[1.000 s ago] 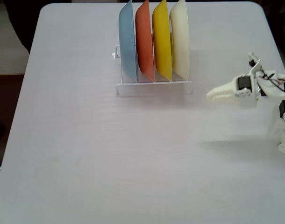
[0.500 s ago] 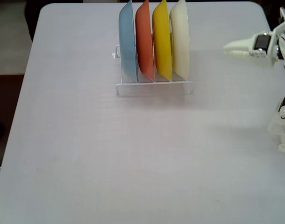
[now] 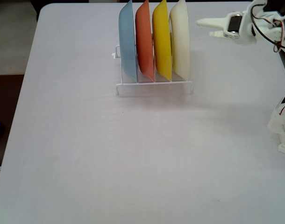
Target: Please give me two plates.
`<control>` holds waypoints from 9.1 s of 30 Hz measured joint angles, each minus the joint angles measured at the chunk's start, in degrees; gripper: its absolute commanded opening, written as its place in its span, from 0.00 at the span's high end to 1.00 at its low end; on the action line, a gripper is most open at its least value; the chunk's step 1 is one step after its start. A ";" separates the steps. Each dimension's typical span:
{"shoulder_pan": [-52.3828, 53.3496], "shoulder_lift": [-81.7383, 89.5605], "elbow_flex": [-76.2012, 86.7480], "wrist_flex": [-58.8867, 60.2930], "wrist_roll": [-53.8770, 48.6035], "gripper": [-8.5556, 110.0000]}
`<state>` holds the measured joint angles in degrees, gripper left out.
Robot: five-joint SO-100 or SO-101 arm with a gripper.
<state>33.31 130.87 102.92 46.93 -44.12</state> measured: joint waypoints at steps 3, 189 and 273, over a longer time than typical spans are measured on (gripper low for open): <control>0.79 -4.75 -3.69 0.00 -1.58 0.60; -38.41 -36.47 -64.78 -1.85 34.89 0.50; 0.35 -51.68 -77.61 16.35 19.25 0.93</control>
<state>33.66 79.19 25.31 63.28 -24.87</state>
